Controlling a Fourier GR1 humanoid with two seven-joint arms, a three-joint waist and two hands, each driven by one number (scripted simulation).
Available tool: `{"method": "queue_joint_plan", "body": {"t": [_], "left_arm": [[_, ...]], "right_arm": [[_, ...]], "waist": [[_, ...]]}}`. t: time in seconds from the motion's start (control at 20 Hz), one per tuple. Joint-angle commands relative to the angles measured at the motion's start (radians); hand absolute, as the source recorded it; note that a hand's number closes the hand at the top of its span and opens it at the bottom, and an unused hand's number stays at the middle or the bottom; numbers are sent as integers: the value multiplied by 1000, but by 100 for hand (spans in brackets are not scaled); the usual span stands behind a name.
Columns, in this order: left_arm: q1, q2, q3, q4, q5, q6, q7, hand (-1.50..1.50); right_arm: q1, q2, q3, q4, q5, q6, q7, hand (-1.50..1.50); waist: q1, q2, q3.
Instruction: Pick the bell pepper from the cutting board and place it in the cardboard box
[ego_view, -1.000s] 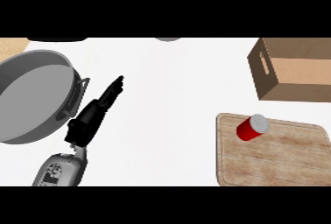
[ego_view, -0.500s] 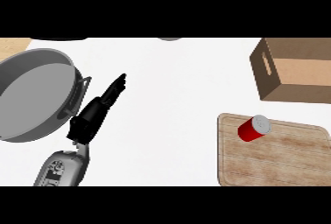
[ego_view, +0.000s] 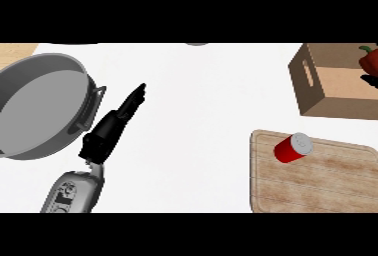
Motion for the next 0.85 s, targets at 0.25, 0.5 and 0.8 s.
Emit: {"method": "queue_joint_plan", "body": {"t": [0.25, 0.5, 0.8], "left_arm": [[-38, -25, -5, -7, -16, 18, 38, 0], [10, -5, 9, -11, -2, 1, 2, 0], [17, -13, -4, -16, -11, 3, 6, 0]], "right_arm": [[-73, -3, -98, 215, -74, 43, -111, -150], [-64, -21, -285, 224, -264, 64, -194, -150], [-54, -157, -431, 280, -408, 234, -206, -150]], "waist": [[6, 5, 2], [-2, 6, 3], [-4, 6, 4]]}}
